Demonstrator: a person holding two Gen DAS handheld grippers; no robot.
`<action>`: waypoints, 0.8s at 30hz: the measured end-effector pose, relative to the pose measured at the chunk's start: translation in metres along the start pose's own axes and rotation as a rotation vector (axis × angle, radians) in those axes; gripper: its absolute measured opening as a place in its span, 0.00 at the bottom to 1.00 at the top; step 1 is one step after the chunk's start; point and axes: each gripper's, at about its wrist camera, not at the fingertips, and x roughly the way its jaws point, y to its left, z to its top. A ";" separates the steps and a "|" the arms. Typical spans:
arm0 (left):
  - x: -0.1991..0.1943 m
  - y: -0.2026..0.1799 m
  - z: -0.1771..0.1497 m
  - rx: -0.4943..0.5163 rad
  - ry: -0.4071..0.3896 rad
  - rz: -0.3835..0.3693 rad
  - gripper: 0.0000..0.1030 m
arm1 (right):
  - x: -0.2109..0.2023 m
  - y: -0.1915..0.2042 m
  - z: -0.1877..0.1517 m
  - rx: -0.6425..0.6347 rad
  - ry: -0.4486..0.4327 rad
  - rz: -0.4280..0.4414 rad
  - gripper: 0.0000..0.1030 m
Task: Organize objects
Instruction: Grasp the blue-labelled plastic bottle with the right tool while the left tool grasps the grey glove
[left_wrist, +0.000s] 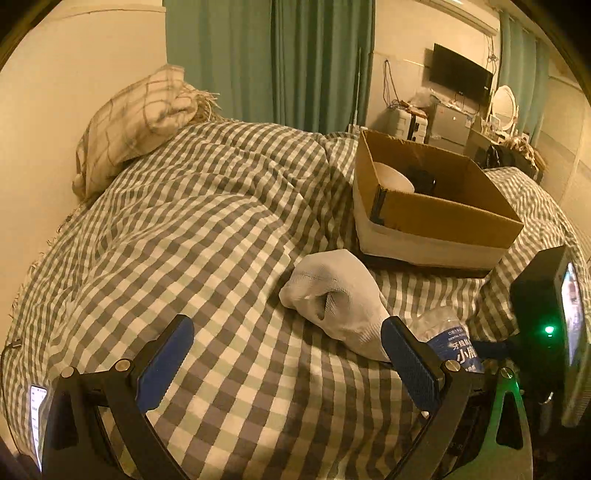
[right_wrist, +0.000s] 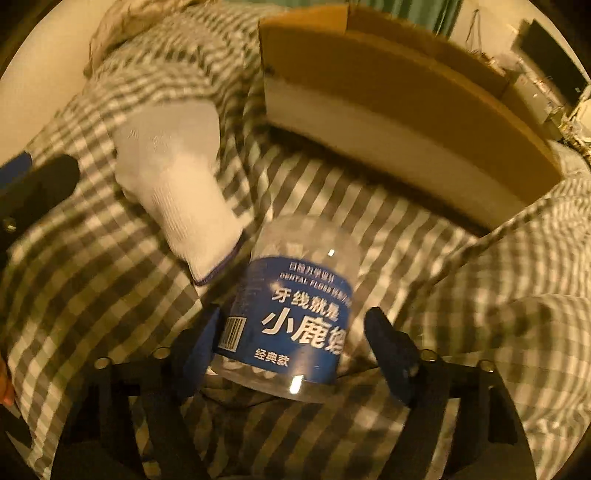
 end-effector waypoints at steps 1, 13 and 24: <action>0.000 0.000 0.000 0.001 0.002 0.001 1.00 | 0.002 -0.001 -0.001 0.005 0.008 0.009 0.65; 0.014 -0.031 0.013 0.076 0.044 -0.024 1.00 | -0.080 -0.055 0.008 0.107 -0.250 -0.067 0.60; 0.072 -0.061 0.022 0.127 0.136 -0.017 1.00 | -0.091 -0.092 0.017 0.159 -0.314 -0.088 0.60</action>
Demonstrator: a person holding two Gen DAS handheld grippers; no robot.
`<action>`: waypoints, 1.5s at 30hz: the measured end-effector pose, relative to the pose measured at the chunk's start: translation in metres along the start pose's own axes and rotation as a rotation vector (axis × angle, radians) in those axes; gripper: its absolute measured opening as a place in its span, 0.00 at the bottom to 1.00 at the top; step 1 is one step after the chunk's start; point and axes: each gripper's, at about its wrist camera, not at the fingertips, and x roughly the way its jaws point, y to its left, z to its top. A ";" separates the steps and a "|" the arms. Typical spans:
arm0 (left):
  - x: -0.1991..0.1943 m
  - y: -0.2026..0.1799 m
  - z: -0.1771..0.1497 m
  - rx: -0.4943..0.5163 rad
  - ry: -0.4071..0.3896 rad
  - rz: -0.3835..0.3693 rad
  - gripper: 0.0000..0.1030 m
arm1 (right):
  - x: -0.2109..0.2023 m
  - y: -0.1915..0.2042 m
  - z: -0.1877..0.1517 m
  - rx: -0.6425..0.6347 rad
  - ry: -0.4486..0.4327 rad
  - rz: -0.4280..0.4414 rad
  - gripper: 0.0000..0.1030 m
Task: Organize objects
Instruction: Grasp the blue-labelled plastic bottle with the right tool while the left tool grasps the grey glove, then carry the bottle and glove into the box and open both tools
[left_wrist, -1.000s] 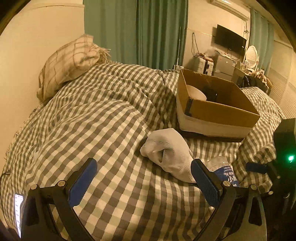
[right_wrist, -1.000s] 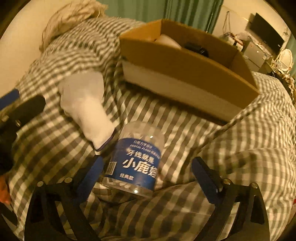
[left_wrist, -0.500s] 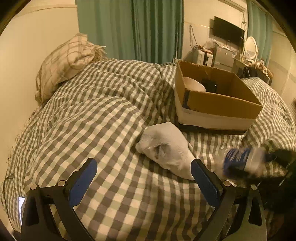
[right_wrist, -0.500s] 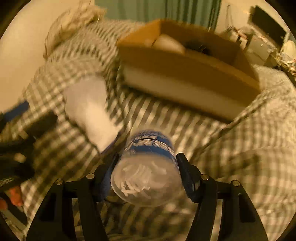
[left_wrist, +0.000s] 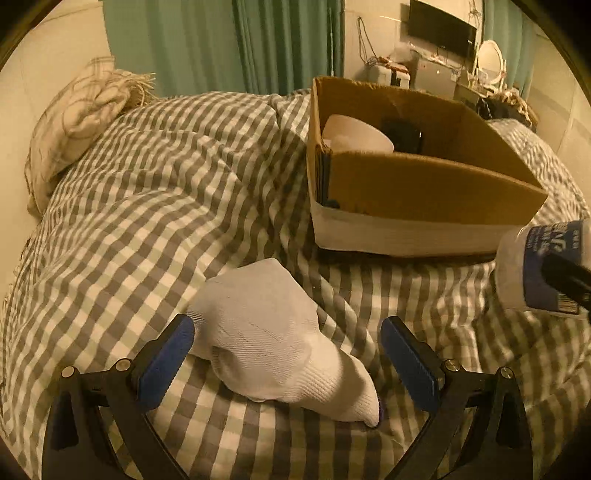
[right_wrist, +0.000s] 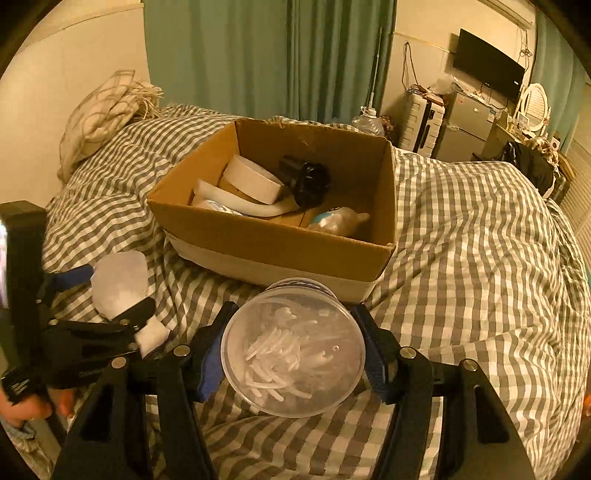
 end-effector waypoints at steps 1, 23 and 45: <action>0.002 -0.002 0.000 0.011 0.004 -0.001 1.00 | 0.000 0.001 0.000 -0.002 -0.002 0.002 0.60; -0.072 -0.005 -0.002 0.005 -0.141 -0.099 0.36 | -0.060 0.007 -0.015 0.006 -0.111 0.014 0.60; -0.107 -0.042 0.145 0.099 -0.321 -0.136 0.36 | -0.093 -0.013 0.128 -0.044 -0.305 -0.048 0.60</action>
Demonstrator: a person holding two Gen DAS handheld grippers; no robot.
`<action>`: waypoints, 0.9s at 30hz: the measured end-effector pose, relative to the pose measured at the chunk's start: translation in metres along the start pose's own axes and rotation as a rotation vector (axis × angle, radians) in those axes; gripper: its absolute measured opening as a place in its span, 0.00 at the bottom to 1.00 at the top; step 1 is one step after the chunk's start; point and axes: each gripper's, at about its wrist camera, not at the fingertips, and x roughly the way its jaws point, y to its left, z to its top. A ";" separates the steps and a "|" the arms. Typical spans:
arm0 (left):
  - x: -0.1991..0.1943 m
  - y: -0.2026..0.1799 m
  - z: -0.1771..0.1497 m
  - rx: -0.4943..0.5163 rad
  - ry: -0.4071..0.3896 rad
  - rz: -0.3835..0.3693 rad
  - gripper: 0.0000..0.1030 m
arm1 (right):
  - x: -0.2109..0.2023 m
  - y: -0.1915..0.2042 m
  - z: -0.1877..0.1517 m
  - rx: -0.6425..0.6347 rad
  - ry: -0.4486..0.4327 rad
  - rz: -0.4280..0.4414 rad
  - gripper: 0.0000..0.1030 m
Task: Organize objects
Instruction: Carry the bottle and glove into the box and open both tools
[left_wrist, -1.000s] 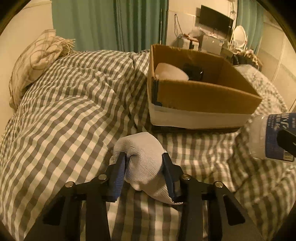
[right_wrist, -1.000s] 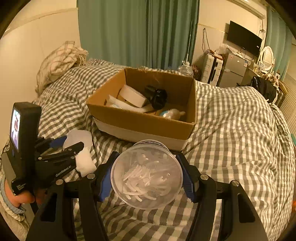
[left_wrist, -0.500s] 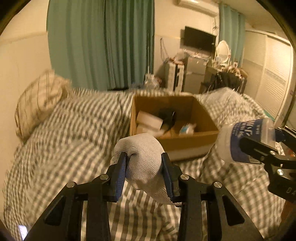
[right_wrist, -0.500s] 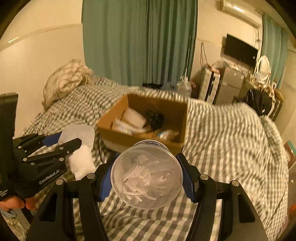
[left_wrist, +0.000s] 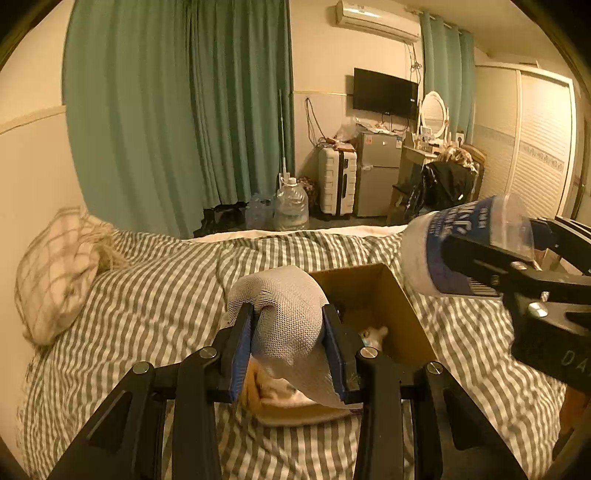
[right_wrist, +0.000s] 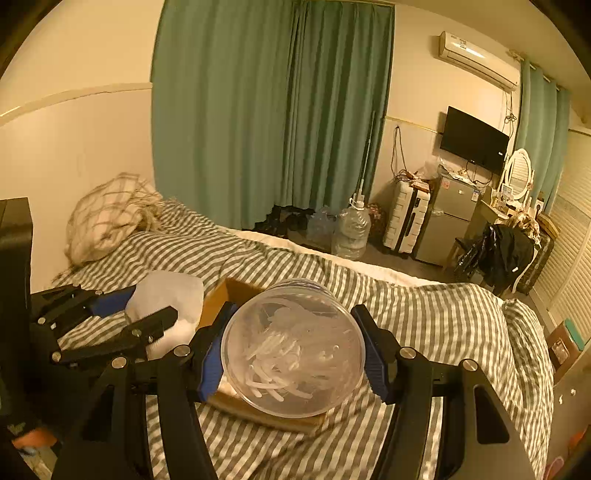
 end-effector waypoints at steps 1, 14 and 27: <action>0.009 -0.001 0.002 0.004 0.006 -0.003 0.36 | 0.012 -0.002 0.003 0.005 0.010 0.002 0.60; 0.114 -0.014 -0.019 0.029 0.154 -0.040 0.36 | 0.138 -0.030 -0.030 0.063 0.158 -0.017 0.60; 0.135 -0.029 -0.034 0.027 0.201 -0.074 0.46 | 0.153 -0.042 -0.057 0.126 0.167 0.025 0.60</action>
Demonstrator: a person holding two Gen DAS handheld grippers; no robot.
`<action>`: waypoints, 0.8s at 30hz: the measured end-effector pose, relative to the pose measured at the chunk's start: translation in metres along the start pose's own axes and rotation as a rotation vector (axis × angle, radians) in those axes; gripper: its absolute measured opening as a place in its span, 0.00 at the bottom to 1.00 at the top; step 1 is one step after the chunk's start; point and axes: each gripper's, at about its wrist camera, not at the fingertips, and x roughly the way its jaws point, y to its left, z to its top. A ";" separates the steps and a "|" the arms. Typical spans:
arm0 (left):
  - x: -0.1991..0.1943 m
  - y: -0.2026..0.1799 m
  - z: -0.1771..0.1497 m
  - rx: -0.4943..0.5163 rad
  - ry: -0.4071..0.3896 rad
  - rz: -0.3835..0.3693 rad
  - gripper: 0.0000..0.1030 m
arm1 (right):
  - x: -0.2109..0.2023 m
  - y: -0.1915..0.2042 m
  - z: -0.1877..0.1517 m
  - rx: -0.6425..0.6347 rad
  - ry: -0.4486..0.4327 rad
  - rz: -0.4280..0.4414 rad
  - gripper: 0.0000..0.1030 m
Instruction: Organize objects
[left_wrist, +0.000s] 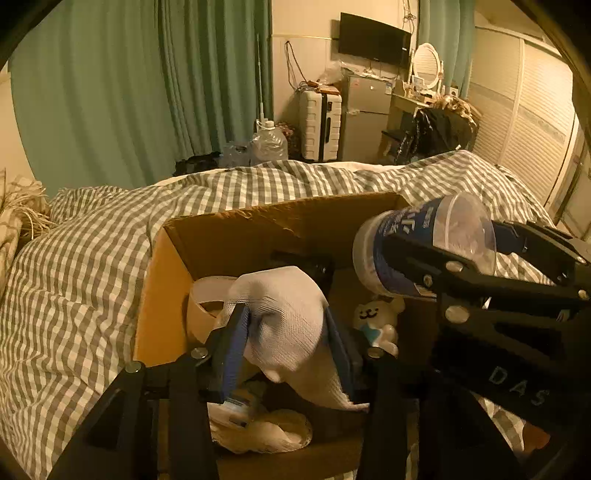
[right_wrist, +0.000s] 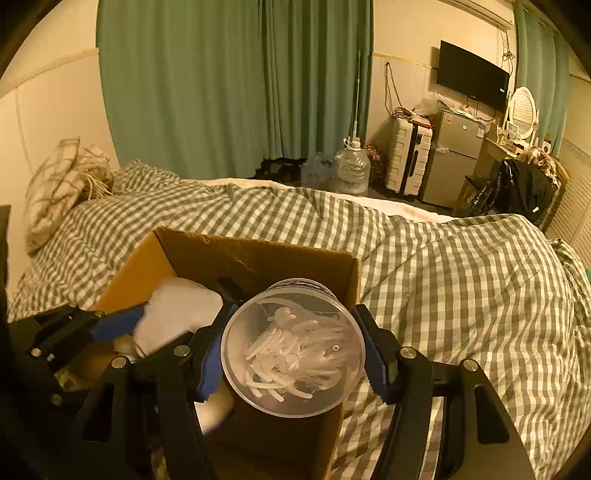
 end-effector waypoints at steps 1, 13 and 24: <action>-0.001 0.000 0.000 0.001 -0.002 0.000 0.48 | -0.002 0.001 0.001 0.007 -0.005 0.001 0.60; -0.076 0.006 0.015 -0.040 -0.139 0.093 0.92 | -0.067 -0.016 0.009 0.093 -0.106 -0.032 0.83; -0.197 0.019 0.016 -0.074 -0.319 0.134 1.00 | -0.196 -0.013 0.010 0.095 -0.290 -0.088 1.00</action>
